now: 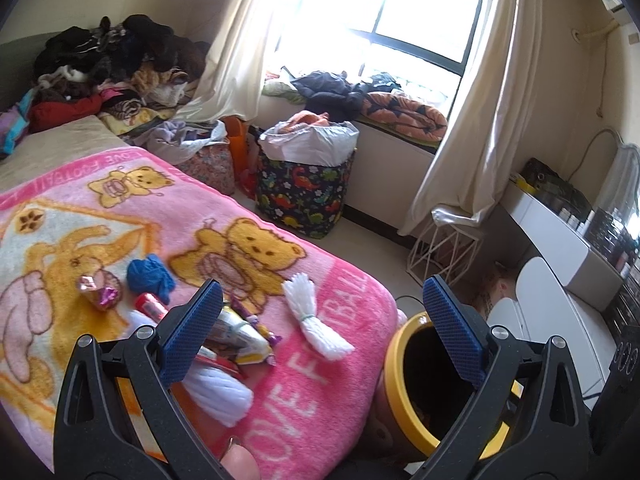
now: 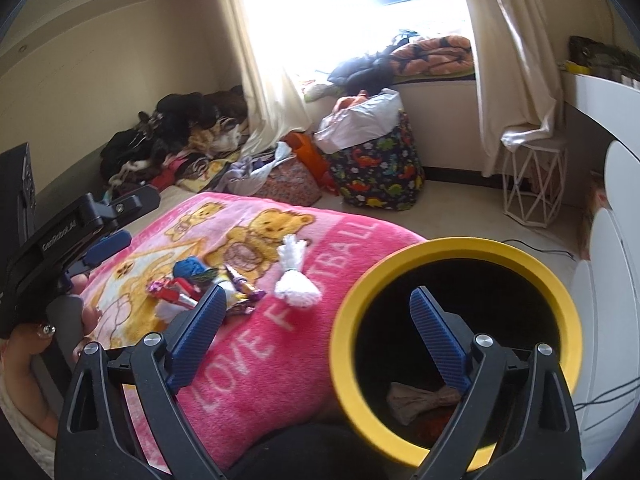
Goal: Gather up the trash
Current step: 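Move both grippers back over the trash pile on the blanket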
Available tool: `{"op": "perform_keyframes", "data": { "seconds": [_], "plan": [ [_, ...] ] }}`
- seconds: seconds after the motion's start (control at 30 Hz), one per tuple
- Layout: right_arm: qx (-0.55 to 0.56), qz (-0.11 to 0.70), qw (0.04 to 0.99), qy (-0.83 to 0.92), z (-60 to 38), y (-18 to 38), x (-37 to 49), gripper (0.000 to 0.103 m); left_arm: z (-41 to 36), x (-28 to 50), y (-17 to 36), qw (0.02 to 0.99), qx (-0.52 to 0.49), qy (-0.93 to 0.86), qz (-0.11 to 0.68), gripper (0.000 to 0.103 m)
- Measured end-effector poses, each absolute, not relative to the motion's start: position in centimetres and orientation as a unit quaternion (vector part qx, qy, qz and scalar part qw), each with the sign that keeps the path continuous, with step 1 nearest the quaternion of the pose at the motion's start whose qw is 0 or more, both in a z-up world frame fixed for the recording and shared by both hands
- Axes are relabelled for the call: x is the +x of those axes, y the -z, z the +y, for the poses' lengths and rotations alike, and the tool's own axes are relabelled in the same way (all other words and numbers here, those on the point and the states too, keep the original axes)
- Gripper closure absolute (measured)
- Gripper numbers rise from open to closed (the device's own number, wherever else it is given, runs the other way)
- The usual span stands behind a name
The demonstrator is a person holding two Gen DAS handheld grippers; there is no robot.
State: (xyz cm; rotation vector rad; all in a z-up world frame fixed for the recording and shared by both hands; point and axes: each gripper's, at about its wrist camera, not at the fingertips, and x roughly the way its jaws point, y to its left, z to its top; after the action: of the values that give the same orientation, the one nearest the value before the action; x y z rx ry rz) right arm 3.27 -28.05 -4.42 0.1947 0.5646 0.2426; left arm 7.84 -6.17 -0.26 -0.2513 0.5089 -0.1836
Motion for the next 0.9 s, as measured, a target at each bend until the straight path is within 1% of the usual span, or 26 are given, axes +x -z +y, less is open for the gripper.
{"op": "perform_keyframes", "data": {
  "seconds": [0.6,0.9],
  "plan": [
    [0.048,0.291,0.936,-0.193,-19.8,4.5,6.7,0.012,2.7,6.9,0.4,0.955,-0.169,0.005,0.243,0.011],
    [0.033,0.302,0.930,-0.205,-17.2,5.3,9.2,0.012,7.6,6.3,2.2,0.946,-0.191,-0.046,0.259,0.011]
  ]
}}
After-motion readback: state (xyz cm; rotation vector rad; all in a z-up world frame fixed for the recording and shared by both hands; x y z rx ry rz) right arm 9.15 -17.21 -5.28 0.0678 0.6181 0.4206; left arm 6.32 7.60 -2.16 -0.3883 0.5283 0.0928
